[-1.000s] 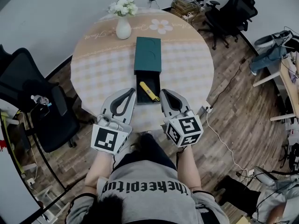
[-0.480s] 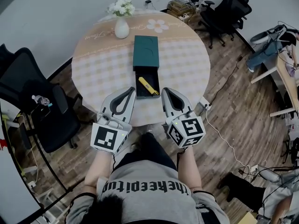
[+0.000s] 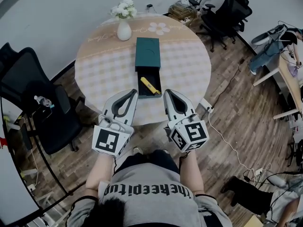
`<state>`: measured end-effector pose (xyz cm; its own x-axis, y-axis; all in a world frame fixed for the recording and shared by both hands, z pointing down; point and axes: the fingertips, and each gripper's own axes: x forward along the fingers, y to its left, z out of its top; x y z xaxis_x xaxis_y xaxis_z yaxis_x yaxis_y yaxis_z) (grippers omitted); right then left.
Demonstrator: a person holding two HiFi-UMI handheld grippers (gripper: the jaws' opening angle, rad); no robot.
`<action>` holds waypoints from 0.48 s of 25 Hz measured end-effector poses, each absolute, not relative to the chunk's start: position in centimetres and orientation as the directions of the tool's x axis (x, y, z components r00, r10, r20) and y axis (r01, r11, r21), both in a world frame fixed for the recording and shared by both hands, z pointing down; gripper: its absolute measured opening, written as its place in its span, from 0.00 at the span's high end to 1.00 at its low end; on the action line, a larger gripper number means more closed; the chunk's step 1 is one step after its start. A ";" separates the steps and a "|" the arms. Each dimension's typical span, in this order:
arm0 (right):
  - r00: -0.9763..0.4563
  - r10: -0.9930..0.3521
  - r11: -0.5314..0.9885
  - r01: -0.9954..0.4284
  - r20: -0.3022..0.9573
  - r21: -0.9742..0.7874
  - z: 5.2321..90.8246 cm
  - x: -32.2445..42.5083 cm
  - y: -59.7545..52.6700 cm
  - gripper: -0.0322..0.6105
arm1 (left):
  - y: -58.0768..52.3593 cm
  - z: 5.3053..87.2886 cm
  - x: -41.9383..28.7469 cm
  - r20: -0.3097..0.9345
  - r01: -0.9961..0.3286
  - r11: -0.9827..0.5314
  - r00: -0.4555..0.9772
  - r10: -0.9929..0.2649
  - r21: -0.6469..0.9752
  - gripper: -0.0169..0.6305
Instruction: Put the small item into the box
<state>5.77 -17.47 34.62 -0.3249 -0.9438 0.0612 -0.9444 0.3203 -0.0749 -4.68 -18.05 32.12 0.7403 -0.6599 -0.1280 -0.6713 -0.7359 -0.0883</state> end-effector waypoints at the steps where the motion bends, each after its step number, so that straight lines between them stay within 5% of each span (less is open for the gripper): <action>1: -0.328 -0.943 0.324 -0.944 0.056 -0.070 34.4 5.7 -17.3 0.94 | -17.9 31.9 -4.7 -0.132 -0.675 -0.732 0.737 -0.663 -0.092 0.95; 12: -0.366 -0.930 0.364 -0.930 0.028 -0.049 33.3 6.9 -14.3 0.94 | -14.7 30.8 -3.8 -0.143 -0.715 -0.692 0.699 -0.701 -0.104 0.95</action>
<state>6.85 -14.29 33.32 -0.3660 -0.9302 0.0283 -0.9299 0.3644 -0.0491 -3.76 -14.73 30.80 0.6990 -0.7007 -0.1426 -0.7146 -0.6918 -0.1038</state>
